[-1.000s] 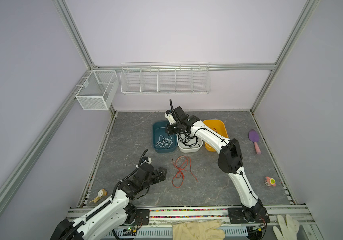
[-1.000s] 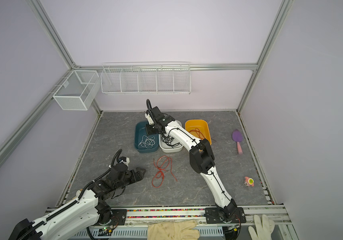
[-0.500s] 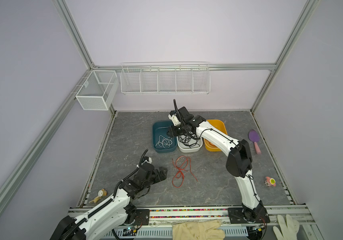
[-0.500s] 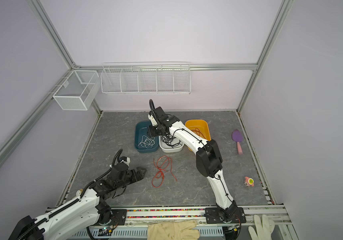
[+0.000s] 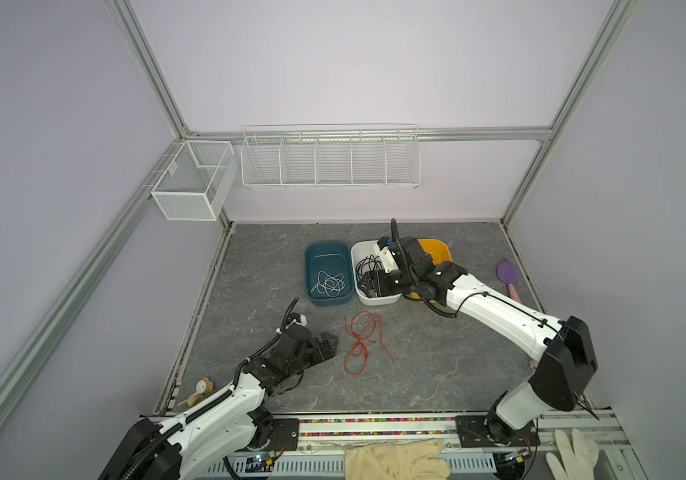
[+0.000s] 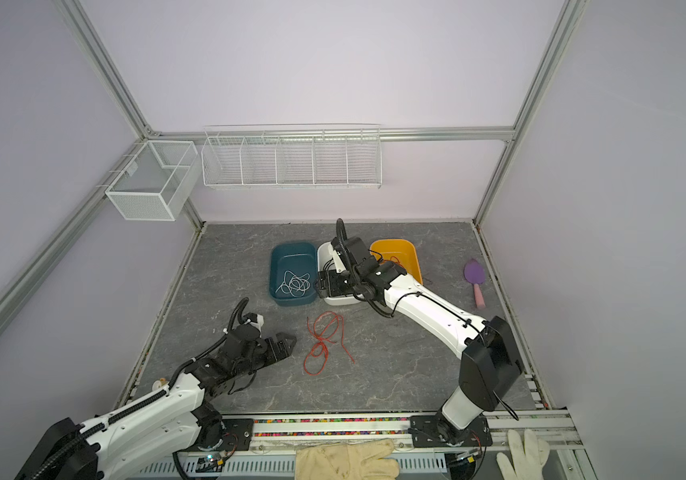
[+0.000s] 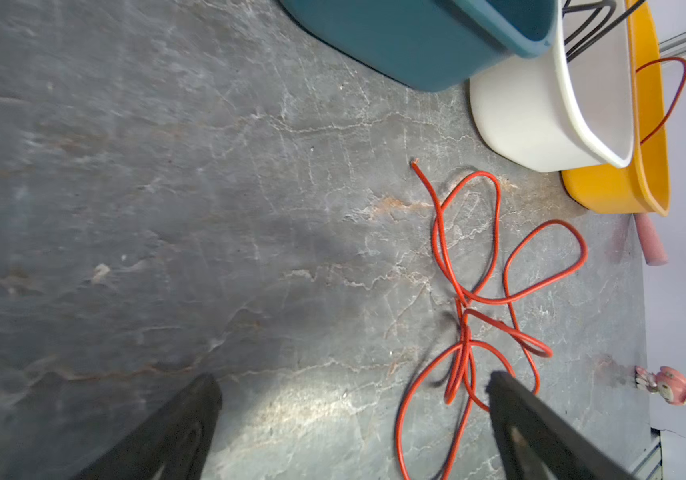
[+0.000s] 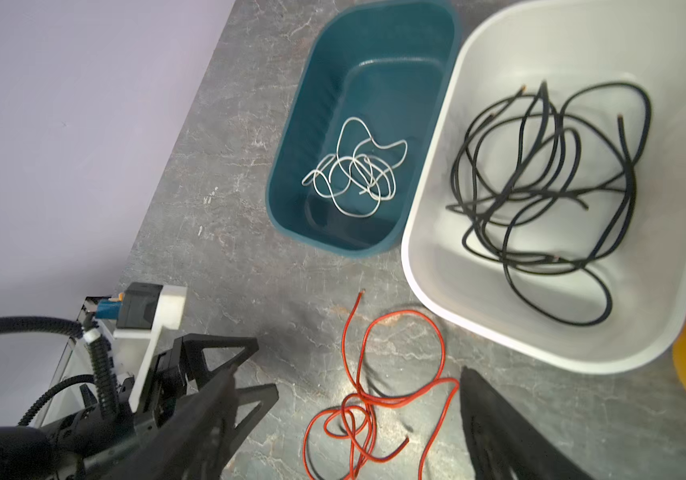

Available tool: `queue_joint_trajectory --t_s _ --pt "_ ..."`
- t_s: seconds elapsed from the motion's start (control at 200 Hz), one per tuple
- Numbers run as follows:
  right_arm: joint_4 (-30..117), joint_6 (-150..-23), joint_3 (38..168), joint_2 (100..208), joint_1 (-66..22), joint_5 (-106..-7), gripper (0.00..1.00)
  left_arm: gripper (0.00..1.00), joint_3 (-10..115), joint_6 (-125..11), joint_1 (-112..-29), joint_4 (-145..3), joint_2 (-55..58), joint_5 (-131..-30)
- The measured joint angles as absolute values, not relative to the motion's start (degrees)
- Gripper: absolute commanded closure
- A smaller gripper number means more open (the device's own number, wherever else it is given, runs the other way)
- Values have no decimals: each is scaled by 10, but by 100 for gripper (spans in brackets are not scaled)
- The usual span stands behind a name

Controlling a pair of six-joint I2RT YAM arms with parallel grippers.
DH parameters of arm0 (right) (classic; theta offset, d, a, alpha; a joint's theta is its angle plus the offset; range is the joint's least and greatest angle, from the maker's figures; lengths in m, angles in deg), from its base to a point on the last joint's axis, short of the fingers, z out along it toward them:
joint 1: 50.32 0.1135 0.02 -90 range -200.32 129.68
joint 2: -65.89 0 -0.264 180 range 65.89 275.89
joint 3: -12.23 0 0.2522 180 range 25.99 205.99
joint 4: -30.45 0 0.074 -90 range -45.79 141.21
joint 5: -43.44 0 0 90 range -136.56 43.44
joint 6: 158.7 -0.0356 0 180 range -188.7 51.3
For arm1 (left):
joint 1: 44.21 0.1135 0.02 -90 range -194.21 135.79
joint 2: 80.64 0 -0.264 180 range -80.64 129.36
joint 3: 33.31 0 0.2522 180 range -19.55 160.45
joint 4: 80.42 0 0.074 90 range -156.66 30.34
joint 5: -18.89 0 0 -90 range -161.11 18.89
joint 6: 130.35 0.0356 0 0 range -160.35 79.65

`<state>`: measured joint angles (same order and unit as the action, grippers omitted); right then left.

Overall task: Untangle the cables
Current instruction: 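Move the right gripper down to the red wire on the table, then close the right gripper on the red wire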

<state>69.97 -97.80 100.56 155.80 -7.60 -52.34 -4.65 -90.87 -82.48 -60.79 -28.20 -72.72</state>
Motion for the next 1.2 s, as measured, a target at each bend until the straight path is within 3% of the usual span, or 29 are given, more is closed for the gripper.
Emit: queue_joint_trajectory --t_s 0.27,0.839,1.199 --pt "647 -1067 892 1518 -54 -521 19 1 -45 -910 -825 -641 -247 -737" --pt "590 -1147 856 1592 -33 -492 26 2 -30 -914 -829 -668 -207 -742" --pt "569 -1153 853 1637 -34 -490 44 7 28 -911 -840 -664 -124 -747"
